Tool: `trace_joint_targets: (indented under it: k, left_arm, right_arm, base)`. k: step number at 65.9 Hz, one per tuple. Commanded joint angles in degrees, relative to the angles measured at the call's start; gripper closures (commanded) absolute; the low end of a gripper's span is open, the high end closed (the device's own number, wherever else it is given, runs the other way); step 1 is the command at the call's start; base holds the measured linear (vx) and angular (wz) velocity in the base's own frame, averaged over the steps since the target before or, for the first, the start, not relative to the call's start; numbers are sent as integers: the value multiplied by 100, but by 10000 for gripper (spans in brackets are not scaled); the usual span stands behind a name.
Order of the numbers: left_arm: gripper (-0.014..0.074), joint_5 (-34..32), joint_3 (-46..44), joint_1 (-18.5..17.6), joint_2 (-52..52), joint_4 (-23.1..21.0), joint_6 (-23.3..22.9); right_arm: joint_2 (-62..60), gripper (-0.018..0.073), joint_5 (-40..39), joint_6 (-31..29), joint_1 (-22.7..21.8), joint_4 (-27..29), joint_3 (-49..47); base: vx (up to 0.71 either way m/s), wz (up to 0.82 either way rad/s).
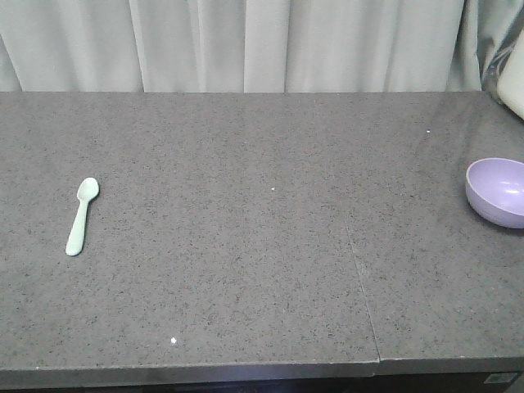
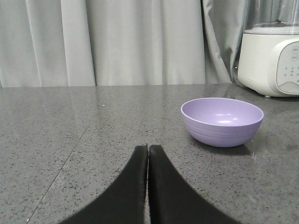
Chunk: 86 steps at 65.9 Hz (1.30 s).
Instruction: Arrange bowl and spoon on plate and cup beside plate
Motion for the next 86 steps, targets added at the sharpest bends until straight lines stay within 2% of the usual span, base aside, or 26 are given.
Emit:
trace_joint_targets:
  k: [1,86]
  left_arm:
    - [602,-448,170,-4,104,-6,-37]
    - [602,-448,170,-4,104,-6,-37]
  right_arm:
    - [-72,564,-440,-21,5,-32,90]
    - [-72,564,-440,-21,5,-32,90]
  base:
    - [0,0]
    - [0,0]
